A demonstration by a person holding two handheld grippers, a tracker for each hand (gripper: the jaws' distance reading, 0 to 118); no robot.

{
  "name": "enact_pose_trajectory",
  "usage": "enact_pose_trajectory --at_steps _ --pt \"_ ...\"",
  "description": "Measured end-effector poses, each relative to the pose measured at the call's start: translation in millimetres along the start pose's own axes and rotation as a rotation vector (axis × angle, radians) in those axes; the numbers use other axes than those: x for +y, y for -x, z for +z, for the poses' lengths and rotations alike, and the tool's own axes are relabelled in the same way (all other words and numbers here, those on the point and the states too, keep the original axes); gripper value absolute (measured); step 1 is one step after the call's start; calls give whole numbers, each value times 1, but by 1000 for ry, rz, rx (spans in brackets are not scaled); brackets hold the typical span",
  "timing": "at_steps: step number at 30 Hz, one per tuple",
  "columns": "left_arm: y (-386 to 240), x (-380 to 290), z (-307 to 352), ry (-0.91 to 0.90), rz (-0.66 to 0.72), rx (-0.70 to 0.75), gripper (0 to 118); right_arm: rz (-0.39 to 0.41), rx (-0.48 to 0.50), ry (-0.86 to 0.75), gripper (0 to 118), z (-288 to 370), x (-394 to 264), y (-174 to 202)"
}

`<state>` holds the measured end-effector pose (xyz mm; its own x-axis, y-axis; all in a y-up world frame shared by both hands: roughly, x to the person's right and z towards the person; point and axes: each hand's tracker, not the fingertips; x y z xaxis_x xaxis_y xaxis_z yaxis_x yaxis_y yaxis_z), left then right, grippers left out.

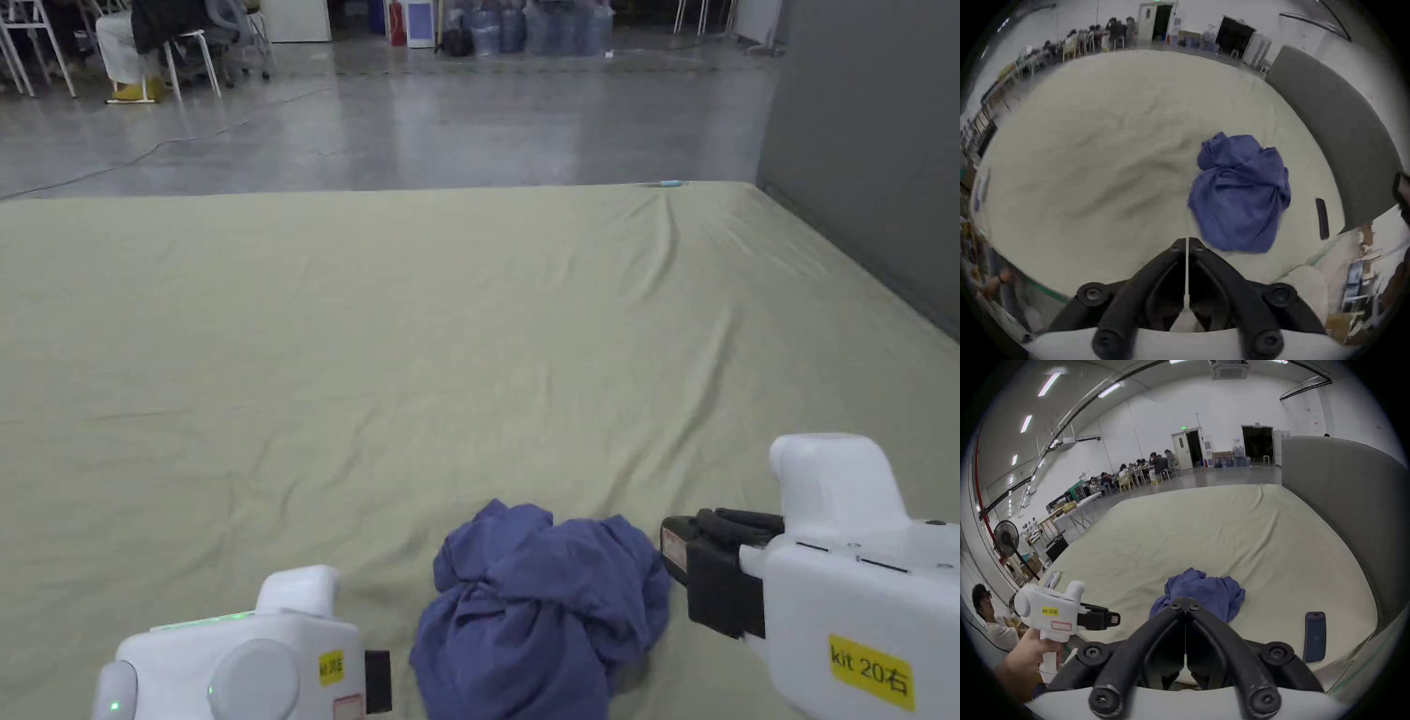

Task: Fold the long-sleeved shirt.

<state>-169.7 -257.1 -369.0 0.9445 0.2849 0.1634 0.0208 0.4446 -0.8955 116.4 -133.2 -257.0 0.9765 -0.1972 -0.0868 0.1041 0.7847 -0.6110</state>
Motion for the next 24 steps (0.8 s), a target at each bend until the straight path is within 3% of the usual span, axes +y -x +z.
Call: enact_pose_trajectory --at_steps 1,2,3,6,8,9,10,12,13,15,16,18,19,20,22,24 --pt "-1 6 -7 -24 2 -18 59 -1 -2 3 0 0 0 -1" --pt "-2 15 -20 -30 5 -4 101 -4 -4 7 0 -2 0 -3" --pt "-5 22 -37 2 1 -3 113 -9 -6 11 0 -3 0 -4" --pt "-9 39 -78 29 10 29 109 -20 -23 23 0 -8 -2 -11" --pt "-16 43 -100 62 3 37 100 -32 -35 35 0 -12 -3 -17" --pt "-19 46 -110 70 -4 32 88 -39 -41 41 0 -15 -4 -20" --pt "-22 48 -120 82 -26 43 68 -44 -48 49 0 -18 -4 -23" --pt "-37 40 -119 104 -87 55 55 -48 -61 69 0 -30 -3 -31" --pt "-40 38 -118 100 -91 40 31 -52 -68 84 0 -37 -2 -35" --pt "-45 41 -111 66 -146 29 9 -55 -79 111 0 -57 1 -45" --pt "-48 40 -105 61 -143 -24 1 -54 -80 123 0 -68 4 -50" --pt "-53 36 -90 54 -144 15 2 -59 -75 156 0 -99 12 -62" --pt "-49 38 -87 50 -151 6 2 -76 -39 184 6 -118 17 -69" --pt "-46 36 -81 38 -138 -17 2 -102 -11 216 35 -140 23 -77" --pt "-39 35 -71 39 -79 -60 2 -212 41 329 116 -190 28 -94" --pt "-30 35 -67 37 -68 -66 2 -317 87 385 118 -233 26 -109"
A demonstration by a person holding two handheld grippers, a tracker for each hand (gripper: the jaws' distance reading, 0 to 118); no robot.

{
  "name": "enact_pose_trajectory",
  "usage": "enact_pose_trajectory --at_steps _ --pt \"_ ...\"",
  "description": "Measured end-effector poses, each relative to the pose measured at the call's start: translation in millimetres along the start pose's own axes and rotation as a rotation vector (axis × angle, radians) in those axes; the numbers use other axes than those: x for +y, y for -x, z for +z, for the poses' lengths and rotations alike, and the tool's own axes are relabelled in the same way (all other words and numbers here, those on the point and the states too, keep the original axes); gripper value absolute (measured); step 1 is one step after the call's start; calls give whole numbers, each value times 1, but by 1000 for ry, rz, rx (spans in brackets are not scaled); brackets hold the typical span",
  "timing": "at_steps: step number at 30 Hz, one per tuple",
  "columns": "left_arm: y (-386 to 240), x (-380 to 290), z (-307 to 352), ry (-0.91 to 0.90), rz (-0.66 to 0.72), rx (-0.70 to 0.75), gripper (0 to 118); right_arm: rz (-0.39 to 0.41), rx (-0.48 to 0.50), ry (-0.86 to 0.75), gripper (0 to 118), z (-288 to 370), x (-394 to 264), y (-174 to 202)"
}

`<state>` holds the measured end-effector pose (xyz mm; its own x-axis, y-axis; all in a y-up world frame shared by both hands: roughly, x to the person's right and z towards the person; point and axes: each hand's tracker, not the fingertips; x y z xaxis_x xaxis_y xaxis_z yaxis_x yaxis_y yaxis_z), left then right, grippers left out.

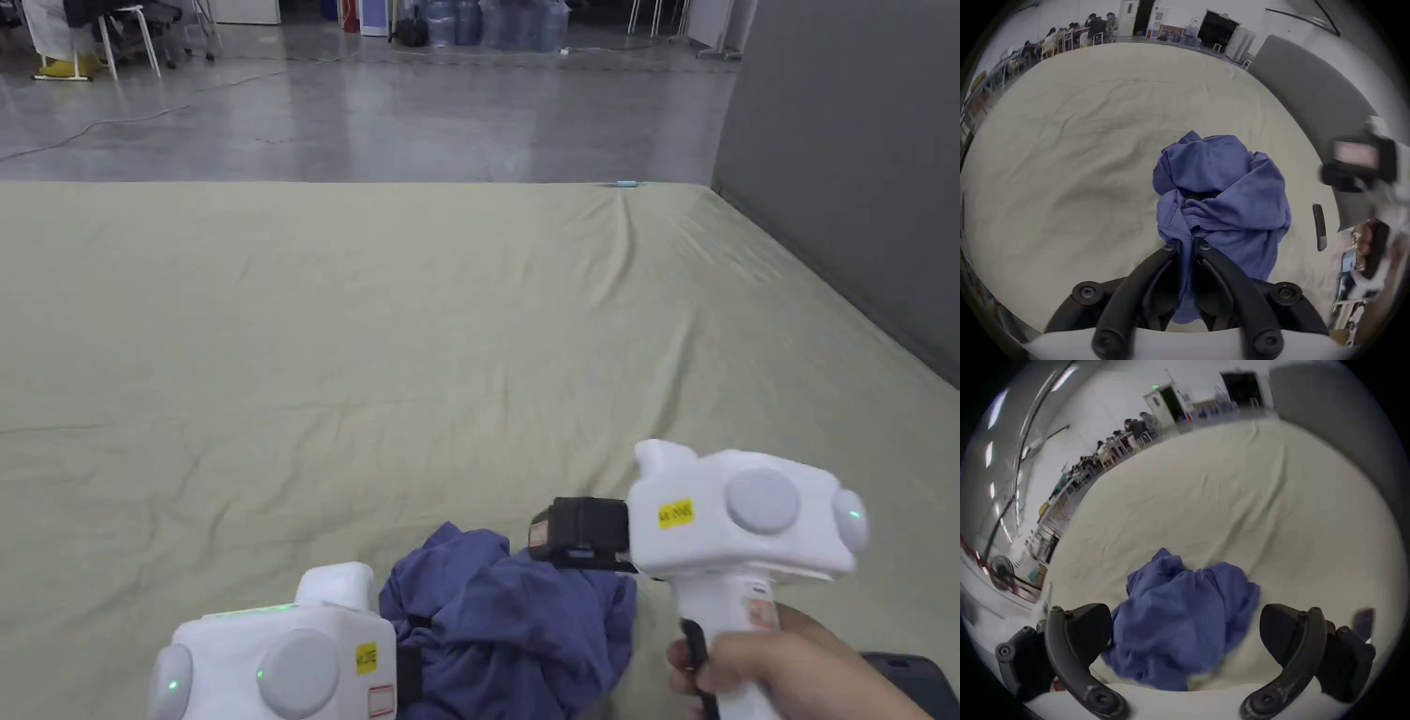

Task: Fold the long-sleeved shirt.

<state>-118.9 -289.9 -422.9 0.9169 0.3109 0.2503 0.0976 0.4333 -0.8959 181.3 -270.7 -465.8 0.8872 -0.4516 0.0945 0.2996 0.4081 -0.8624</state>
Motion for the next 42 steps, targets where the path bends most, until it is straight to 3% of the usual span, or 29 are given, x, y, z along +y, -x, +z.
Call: enact_pose_trajectory --at_steps 3,5,7,8,9,11,17,22,25,27,30,36,42 --pt "6 -2 7 -8 15 -4 2 -88 -69 147 116 -53 16 -21" --pt "10 -3 10 -8 25 -12 2 -55 -165 168 65 -67 14 -23" --pt "16 -4 18 -20 46 -18 2 -26 -179 124 38 -59 10 -17" --pt "20 -2 25 -31 73 -25 2 -25 -144 108 6 -48 10 -14" --pt "25 1 33 -50 104 -32 2 -28 -82 96 6 -35 10 -5" --pt "33 12 57 -101 146 -35 2 -46 -69 93 6 -10 13 0" --pt "43 95 145 -306 122 -59 2 150 45 -105 6 104 59 76" --pt "35 192 220 -476 120 -57 2 261 21 -226 6 182 144 150" --pt "26 248 257 -534 151 -101 2 264 -2 -282 6 213 198 191" --pt "15 281 275 -599 143 -67 2 304 -53 -335 6 227 233 217" --pt "-2 335 292 -604 94 6 2 291 -84 -365 6 239 279 248" --pt "0 392 316 -630 130 9 2 239 -82 -443 6 253 320 275" --pt "5 389 288 -624 83 70 2 257 -92 -442 6 218 313 261"
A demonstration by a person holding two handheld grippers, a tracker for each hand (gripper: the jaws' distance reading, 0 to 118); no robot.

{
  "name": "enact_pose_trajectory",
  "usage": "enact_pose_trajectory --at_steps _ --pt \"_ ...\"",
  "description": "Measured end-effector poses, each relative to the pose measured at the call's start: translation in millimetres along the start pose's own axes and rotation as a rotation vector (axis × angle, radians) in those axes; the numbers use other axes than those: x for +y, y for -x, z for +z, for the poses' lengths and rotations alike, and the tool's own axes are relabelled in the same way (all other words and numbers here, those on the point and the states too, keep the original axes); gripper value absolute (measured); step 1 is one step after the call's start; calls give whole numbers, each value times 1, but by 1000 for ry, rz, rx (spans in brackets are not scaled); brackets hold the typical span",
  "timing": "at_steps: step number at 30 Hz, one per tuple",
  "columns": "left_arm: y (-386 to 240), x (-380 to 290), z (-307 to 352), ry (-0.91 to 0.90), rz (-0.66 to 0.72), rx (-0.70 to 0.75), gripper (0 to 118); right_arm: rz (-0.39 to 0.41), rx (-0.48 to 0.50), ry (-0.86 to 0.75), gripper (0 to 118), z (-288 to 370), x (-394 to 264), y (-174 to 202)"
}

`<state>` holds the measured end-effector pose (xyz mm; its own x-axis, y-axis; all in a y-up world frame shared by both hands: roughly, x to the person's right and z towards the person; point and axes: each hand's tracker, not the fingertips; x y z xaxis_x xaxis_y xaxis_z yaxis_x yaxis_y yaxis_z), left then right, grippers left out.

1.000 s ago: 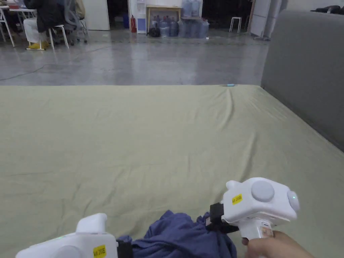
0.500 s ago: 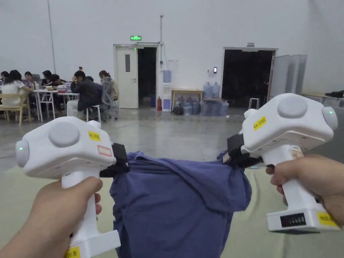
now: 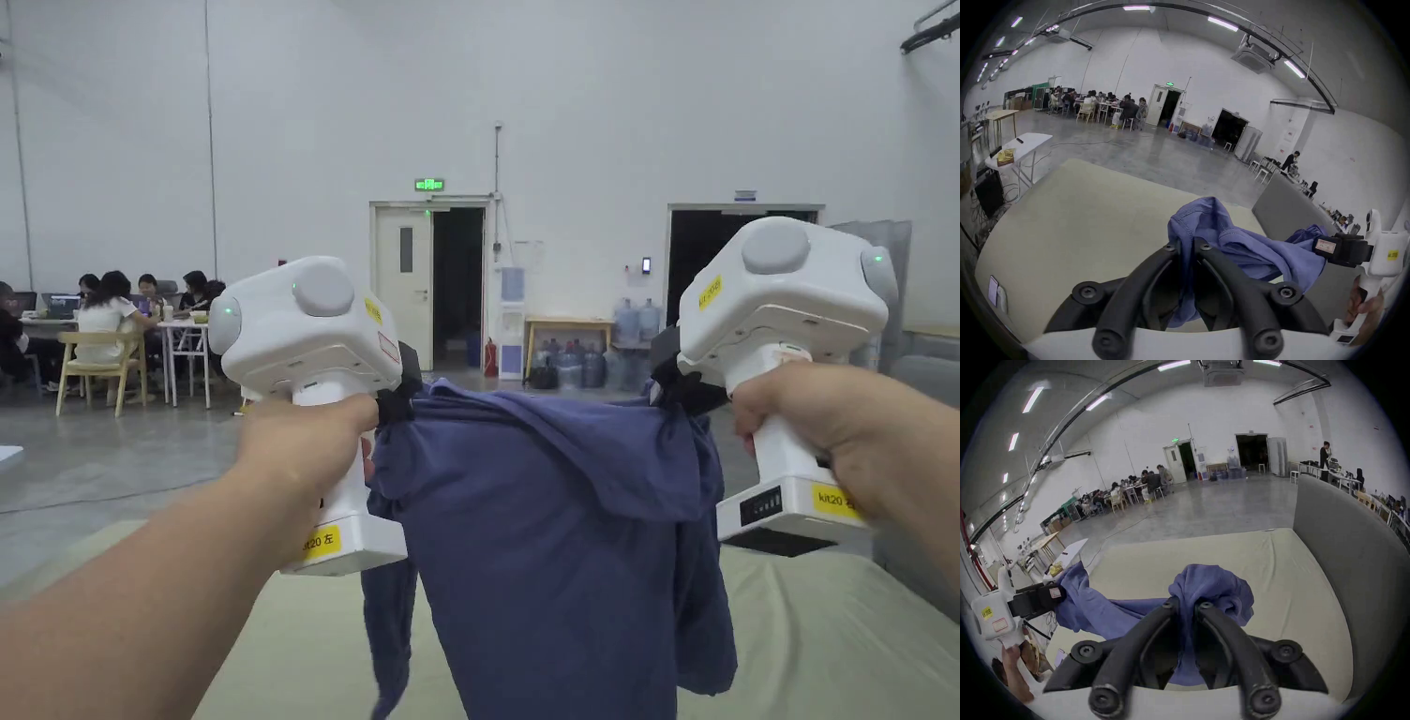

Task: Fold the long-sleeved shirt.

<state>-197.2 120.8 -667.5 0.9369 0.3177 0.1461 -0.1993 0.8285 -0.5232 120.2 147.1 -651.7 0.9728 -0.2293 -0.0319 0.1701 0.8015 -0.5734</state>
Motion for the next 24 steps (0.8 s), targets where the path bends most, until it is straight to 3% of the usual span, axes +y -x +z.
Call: enact_pose_trajectory --at_steps 6,13,17,21,24 --pt "30 -112 -62 213 -53 43 2 54 -53 177 6 -70 -126 -33" --pt "89 -283 -99 514 -21 68 2 -41 -18 447 6 -121 -323 -89" --pt "111 -352 -68 561 2 61 2 -38 20 505 6 -90 -395 -95" --pt "101 -404 -15 592 -114 66 2 33 16 565 6 -58 -444 -82" --pt "104 -434 9 637 -113 84 2 -11 12 610 6 -43 -468 -75"
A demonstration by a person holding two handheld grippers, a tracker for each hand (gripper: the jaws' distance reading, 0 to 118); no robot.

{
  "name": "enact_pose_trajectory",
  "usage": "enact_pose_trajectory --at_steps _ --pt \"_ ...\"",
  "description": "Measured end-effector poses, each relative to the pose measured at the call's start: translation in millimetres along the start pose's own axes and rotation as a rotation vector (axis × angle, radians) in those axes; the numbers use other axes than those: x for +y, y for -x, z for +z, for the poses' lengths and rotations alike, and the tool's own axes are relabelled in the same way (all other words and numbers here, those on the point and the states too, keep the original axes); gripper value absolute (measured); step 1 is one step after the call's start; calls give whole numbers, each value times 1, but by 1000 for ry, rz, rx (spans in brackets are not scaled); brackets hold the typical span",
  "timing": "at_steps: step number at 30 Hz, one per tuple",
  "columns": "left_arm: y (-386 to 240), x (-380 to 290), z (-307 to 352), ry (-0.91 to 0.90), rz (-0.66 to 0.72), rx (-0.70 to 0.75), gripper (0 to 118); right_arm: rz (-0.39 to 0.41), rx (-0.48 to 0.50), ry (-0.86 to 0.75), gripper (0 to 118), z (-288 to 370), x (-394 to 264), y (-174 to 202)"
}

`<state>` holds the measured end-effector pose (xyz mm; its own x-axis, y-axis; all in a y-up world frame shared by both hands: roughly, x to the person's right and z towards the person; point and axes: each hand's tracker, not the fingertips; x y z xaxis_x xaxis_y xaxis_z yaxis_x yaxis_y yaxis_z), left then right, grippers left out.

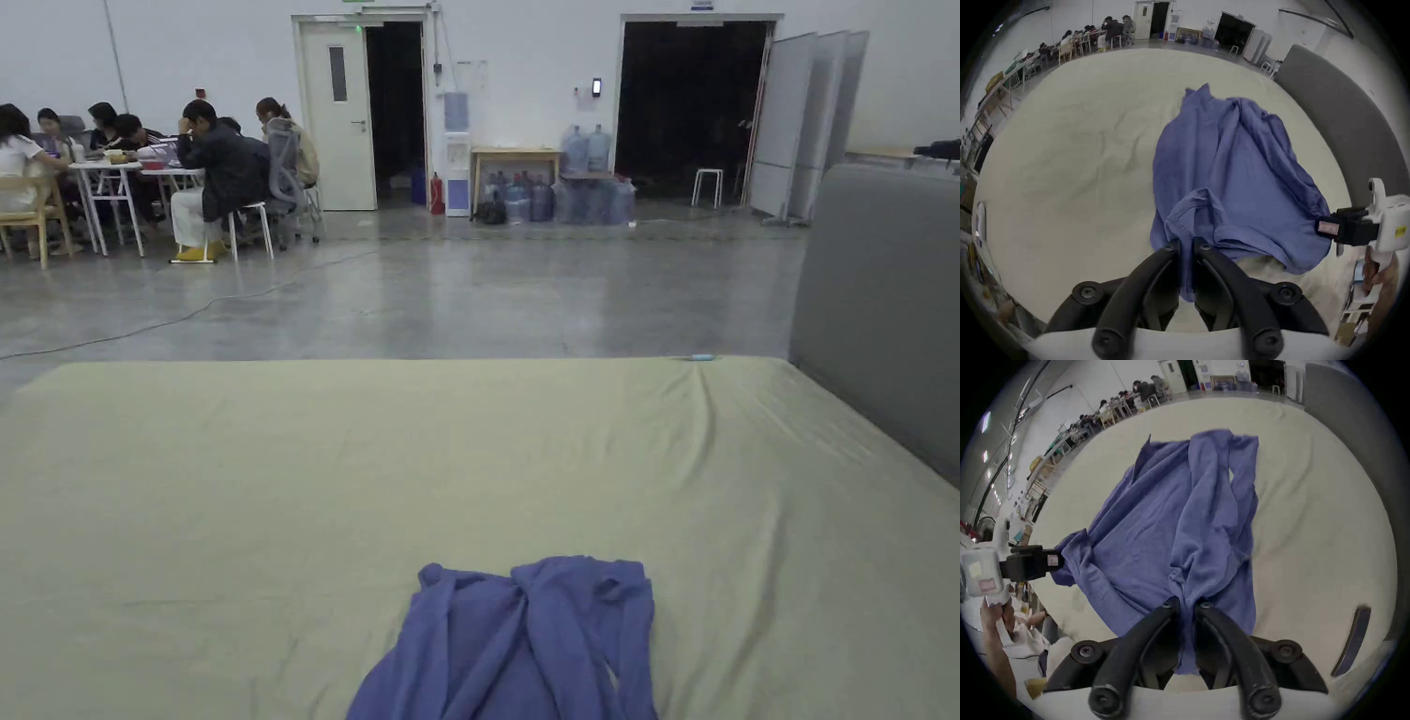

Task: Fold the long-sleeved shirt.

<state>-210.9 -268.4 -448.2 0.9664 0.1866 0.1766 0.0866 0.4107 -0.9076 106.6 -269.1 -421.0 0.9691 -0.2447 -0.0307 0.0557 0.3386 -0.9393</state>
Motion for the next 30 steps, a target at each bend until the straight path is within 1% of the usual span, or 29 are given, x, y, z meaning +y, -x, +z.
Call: enact_pose_trajectory --at_steps 2,4,6,8,11,12,13,14,16,17,18,19,20,21,23,24,25,26,27,28,30 --pt "4 -20 -1 22 27 19 2 -22 6 21 6 -2 -13 2" --pt "9 -35 -3 38 52 5 2 -59 0 51 6 -7 -25 1" --pt "14 -43 -9 47 85 -7 2 -63 -14 76 6 -17 -34 1" --pt "15 -47 -15 53 82 -11 2 -75 -37 101 6 -29 -42 0" --pt "8 -49 -20 67 64 -3 2 -96 -45 122 7 -45 -46 -5" --pt "8 -48 -20 74 64 -6 2 -108 -37 120 12 -47 -45 -6" --pt "12 -44 -24 75 67 -10 16 -111 -32 123 25 -48 -42 -7" --pt "15 -41 -21 74 77 -25 23 -131 -13 128 30 -46 -38 -8" --pt "23 -38 1 50 146 -52 46 -224 80 116 42 -29 -32 -17" --pt "19 -42 24 21 176 -72 87 -253 85 65 64 -12 -31 -16" --pt "21 -45 41 -25 171 -108 112 -234 58 1 80 7 -31 -13" --pt "22 -49 61 -84 174 -123 117 -214 38 -53 87 24 -34 -14" --pt "23 -55 77 -97 152 -84 117 -188 22 -99 87 43 -37 -11" --pt "30 -56 80 -114 137 -56 117 -163 14 -122 87 57 -43 -7" --pt "31 -72 92 -103 111 -19 117 -161 34 -117 86 76 -63 -3" --pt "31 -82 93 -60 91 13 113 -162 43 -121 82 81 -75 -1" --pt "29 -90 89 -31 77 43 90 -171 40 -136 59 85 -88 2" --pt "26 -100 86 -24 62 62 44 -170 35 -152 23 86 -100 5" --pt "25 -109 82 -15 62 60 0 -168 30 -144 0 81 -112 8" --pt "25 -116 76 18 77 74 0 -173 26 -124 0 78 -120 10" --pt "23 -126 67 34 123 3 0 -188 64 -107 0 76 -136 13"
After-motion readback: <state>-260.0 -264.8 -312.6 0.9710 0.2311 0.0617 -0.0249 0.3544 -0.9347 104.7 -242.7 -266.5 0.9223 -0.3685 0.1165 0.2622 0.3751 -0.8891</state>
